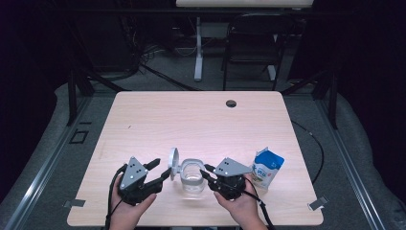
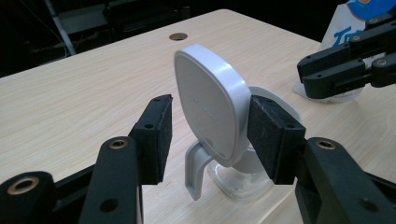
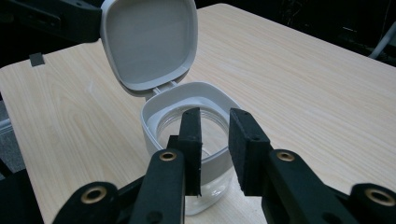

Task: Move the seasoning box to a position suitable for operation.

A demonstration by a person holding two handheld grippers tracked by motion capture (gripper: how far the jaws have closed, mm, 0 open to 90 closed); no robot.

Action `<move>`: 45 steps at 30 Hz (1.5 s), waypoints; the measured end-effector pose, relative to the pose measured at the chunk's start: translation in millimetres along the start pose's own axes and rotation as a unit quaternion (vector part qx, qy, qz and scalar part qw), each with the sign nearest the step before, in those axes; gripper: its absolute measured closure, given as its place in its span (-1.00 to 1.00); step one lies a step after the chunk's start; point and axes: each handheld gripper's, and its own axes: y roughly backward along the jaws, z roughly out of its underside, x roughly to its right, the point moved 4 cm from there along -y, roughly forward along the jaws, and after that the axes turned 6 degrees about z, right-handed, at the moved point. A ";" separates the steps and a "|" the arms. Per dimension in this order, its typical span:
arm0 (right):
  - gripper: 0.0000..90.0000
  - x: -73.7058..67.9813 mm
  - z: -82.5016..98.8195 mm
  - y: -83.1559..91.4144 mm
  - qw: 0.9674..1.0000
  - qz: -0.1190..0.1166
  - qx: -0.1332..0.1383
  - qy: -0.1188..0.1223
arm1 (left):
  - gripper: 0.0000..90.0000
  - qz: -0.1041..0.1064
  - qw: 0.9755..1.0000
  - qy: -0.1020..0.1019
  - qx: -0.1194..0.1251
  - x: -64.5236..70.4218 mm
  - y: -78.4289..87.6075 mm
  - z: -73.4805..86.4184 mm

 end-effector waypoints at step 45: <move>0.39 25.2 -7.8 30.1 0.999 0.022 0.008 -0.029 | 0.12 -0.033 0.998 0.050 -0.010 -39.0 4.3 17.5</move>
